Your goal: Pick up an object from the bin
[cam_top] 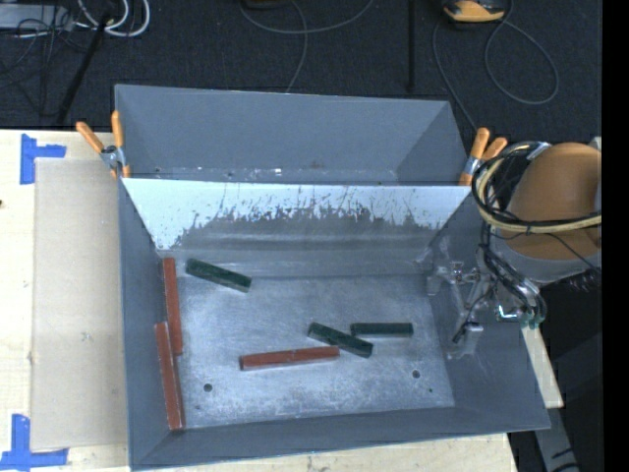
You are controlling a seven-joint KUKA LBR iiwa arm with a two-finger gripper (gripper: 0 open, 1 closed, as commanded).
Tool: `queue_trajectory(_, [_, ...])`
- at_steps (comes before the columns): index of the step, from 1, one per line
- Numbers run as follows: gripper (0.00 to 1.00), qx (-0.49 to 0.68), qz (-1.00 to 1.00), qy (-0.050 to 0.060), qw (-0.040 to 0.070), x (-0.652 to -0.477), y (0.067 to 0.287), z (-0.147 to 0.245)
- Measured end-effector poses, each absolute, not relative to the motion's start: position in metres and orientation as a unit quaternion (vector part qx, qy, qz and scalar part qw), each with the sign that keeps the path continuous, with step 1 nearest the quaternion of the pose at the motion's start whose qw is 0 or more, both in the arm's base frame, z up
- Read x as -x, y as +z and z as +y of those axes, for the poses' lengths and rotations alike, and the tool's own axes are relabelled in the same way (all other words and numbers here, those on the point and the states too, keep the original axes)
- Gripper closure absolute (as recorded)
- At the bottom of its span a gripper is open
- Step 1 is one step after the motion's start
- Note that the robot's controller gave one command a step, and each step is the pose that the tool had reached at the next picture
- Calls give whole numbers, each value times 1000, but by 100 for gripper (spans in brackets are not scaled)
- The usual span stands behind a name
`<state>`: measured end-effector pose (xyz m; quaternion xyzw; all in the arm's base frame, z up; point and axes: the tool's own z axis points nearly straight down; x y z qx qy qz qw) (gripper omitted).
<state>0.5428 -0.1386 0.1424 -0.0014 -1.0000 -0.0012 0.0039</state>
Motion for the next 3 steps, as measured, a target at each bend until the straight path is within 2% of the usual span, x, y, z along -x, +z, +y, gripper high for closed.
queue_trajectory(1, [0,-44,-999,-3,4,-538,67,-79])
queue_trajectory(2, [100,-43,-999,0,0,-541,71,-82])
queue_trajectory(3, [100,-31,-1000,1,-4,-532,205,-85])
